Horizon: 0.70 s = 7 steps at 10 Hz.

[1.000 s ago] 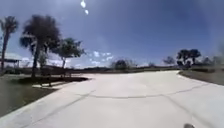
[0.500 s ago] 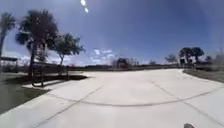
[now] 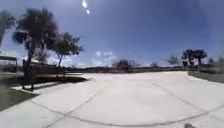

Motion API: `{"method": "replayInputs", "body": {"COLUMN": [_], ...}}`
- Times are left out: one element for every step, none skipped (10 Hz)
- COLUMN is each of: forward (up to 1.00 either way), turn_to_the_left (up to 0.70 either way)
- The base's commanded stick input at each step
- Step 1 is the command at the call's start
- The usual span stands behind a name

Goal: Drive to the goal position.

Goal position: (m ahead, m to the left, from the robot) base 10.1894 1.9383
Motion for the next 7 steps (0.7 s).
{"method": "replayInputs", "body": {"forward": [1.00,1.00,1.00,1.00,1.00,1.00,1.00], "turn_to_the_left": [0.00,0.00,0.00,0.00,0.00,0.00,0.00]}}
